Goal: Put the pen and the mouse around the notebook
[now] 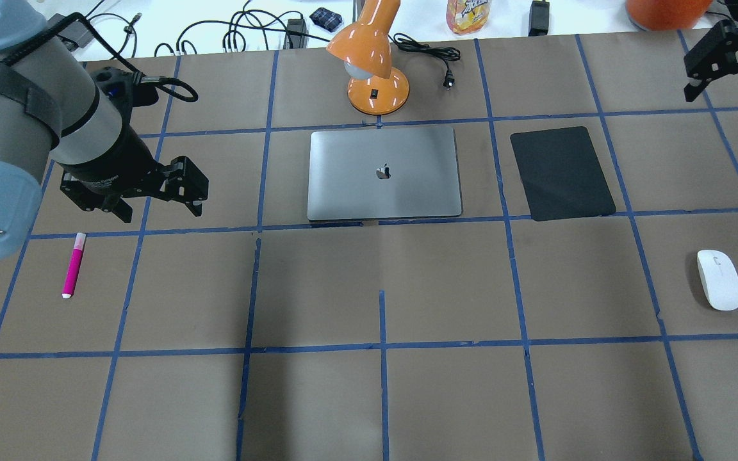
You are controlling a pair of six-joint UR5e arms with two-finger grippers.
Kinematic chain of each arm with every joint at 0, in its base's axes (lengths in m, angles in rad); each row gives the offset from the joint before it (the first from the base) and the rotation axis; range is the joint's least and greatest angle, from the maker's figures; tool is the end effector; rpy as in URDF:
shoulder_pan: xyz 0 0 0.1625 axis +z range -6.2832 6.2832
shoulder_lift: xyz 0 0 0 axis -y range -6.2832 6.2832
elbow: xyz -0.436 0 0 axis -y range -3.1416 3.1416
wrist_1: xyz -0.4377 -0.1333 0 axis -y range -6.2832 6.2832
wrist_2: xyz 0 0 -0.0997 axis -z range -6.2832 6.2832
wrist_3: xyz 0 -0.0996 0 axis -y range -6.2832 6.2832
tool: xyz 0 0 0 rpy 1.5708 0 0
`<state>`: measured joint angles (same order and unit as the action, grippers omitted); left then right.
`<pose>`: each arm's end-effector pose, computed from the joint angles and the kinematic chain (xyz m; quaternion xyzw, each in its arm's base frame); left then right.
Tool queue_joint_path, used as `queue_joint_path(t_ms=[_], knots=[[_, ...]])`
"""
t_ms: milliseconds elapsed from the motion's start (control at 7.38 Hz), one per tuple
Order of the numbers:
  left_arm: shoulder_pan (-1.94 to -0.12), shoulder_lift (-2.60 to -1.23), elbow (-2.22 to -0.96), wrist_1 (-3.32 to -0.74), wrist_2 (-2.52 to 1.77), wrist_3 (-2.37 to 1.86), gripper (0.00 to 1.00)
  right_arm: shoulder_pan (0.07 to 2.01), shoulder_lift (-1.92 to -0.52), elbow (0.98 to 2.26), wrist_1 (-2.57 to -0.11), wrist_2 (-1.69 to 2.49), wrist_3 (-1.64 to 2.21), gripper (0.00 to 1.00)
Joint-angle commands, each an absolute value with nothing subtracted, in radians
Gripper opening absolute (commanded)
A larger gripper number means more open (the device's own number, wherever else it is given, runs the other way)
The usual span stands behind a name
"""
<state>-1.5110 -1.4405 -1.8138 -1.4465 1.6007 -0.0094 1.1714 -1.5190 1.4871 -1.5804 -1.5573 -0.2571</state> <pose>-0.1015 -0.4861 0.4472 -0.0347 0.9993 -0.0054 0.0151 -0.0952 -0.5718 0.5165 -0.0709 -0.9972 0.0218 0.0003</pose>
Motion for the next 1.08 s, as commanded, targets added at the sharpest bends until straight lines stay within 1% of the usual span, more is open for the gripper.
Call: queue_joint_path(t_ms=[0,136,271,542,814,949], knots=[[-1.511,-1.44,-1.815,-1.447,1.603,-0.006,1.0,1.065,-1.488,1.538,-1.574,-1.562,-0.5,1.0],[-1.511,-1.437,-1.815,-1.448,1.605,-0.002,1.0,0.999,-1.48,1.602,-1.597,-1.562,-0.565,1.0],[-1.508,-1.437,-1.822,-1.45,1.606,-0.002,1.0,0.953,-1.479,1.685,-1.685,-1.59,-0.604,1.0],[-1.502,-1.437,-1.832,-1.433,1.605,-0.003,1.0,0.895,-1.477,1.913,-1.903,-1.612,-0.668,1.0],[-1.447,-1.439,-1.841,-1.404,1.603,0.058,1.0,0.816,-1.473,2.13,-2.186,-1.612,-0.683,1.0],[-1.412,-1.44,-1.856,-1.402,1.605,0.131,1.0,0.813,-1.447,2.172,-2.297,-1.612,-0.693,1.0]])
